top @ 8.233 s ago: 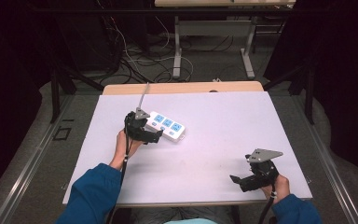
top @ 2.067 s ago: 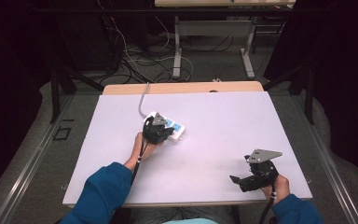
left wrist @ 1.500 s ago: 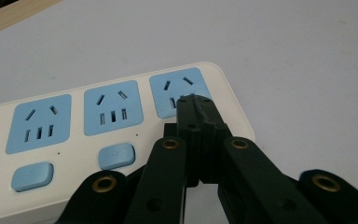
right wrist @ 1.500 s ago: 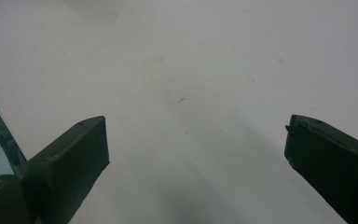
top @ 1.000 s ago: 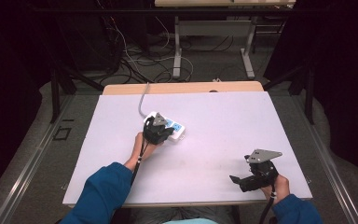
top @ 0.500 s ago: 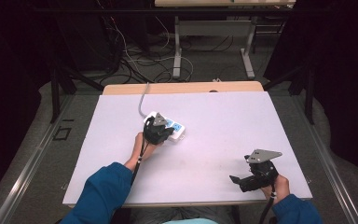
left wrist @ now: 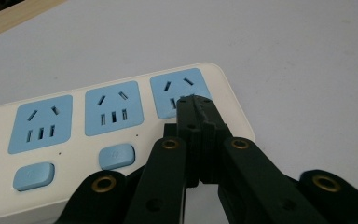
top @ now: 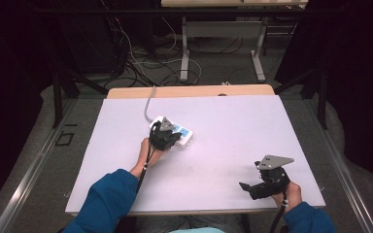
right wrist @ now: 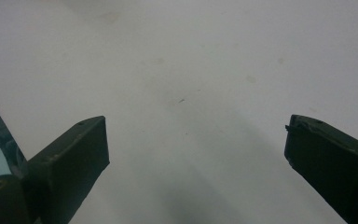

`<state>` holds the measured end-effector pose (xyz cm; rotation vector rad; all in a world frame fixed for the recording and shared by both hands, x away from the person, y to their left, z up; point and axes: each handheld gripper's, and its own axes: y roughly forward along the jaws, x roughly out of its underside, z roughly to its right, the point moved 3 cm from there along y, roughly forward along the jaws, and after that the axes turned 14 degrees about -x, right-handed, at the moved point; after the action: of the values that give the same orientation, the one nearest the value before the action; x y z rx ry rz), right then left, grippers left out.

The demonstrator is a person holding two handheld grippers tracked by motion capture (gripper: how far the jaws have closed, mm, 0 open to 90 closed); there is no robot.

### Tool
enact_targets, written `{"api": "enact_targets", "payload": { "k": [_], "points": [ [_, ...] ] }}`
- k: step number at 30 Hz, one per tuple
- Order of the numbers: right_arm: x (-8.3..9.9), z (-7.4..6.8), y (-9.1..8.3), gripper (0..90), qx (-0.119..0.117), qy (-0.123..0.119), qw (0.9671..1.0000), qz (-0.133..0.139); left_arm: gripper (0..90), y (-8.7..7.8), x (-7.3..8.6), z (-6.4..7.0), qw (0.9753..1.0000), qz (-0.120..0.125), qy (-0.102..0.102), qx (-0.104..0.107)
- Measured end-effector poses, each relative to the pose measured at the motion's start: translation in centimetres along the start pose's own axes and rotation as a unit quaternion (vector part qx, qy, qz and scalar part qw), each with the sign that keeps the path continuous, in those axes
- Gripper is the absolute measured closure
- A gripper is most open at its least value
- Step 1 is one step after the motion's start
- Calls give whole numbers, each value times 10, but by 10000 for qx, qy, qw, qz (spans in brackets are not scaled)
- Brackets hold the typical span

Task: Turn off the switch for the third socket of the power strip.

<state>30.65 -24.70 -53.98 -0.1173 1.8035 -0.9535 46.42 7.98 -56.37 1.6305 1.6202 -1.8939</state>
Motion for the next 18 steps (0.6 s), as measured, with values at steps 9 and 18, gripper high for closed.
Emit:
{"api": "enact_targets", "payload": {
  "k": [9, 18],
  "points": [
    [-1, 1, 2, 58, 0, -82, 10000, 33, 900, -3, -1, 0, 10000, -4, -49, -56],
    [0, 0, 0, 58, -16, -41, 10000, 9, 813, -4, -3, -1, 10000, 58, -45, -44]
  ]
}}
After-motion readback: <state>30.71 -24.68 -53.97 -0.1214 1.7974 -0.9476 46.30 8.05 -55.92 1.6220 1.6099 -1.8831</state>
